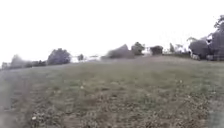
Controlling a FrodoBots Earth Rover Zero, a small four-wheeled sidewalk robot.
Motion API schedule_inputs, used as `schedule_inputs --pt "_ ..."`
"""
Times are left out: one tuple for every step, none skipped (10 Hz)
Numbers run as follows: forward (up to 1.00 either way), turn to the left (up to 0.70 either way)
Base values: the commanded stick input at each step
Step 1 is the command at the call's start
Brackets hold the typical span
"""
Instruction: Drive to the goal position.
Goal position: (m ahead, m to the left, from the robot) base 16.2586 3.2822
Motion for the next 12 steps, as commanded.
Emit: schedule_inputs --pt "0.50 -0.17" --pt "0.50 -0.19" --pt "0.50 -0.10" --pt "0.50 -0.07" --pt "0.50 -0.04" --pt "0.50 -0.22" --pt "0.50 -0.21" --pt "0.50 -0.05" --pt "0.50 -0.10" --pt "0.50 -0.24" --pt "0.50 -0.20" --pt "0.50 -0.16"
